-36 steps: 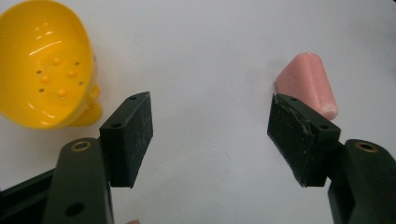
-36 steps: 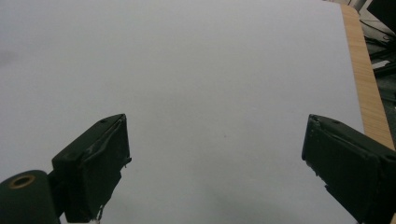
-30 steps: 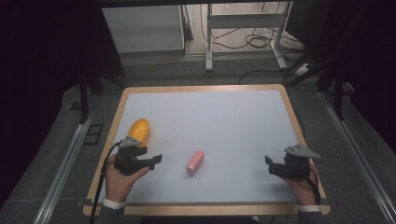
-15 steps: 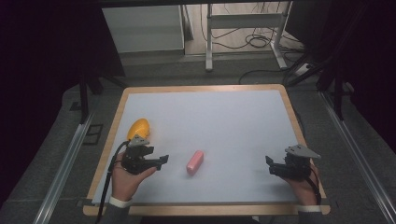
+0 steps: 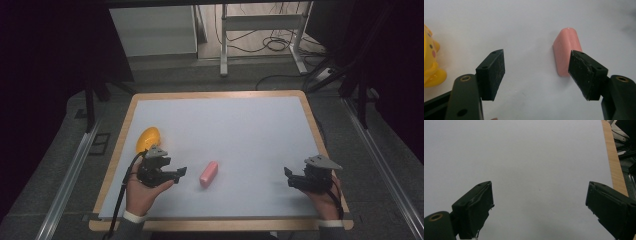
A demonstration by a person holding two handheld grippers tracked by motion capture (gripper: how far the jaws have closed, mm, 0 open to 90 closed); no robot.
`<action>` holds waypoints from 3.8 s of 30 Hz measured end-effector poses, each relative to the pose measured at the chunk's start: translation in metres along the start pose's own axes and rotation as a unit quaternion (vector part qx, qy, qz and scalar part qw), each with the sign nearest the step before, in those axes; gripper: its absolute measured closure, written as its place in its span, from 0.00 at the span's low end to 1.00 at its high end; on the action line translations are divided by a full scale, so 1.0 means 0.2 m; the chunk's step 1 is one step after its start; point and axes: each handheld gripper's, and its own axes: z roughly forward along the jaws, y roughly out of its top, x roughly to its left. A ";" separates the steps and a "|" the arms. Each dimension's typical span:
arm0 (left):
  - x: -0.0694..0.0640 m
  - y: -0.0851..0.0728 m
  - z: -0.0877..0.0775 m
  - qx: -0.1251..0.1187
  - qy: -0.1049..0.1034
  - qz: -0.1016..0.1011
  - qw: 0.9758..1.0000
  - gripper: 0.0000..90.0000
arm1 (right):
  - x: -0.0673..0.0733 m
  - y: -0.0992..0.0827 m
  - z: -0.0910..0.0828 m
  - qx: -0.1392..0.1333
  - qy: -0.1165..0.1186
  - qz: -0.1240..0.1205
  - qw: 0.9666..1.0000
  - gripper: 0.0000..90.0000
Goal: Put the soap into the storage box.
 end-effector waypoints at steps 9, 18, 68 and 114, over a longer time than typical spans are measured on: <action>-0.04 0.01 0.04 0.001 -0.006 0.008 1.000 0.33 | 0.00 0.00 0.00 0.000 -0.001 0.003 1.000 0.08; -0.08 0.03 0.09 0.009 -0.012 0.017 1.000 0.33 | 0.00 0.00 0.00 0.004 -0.002 0.001 1.000 0.08; -0.25 0.10 0.40 0.063 -0.036 0.048 0.996 0.36 | -0.01 -0.02 0.01 0.015 -0.010 0.006 1.000 0.08; -0.24 0.09 0.44 0.057 -0.037 0.028 0.997 0.67 | -0.02 -0.03 0.02 0.016 -0.015 -0.003 1.000 0.08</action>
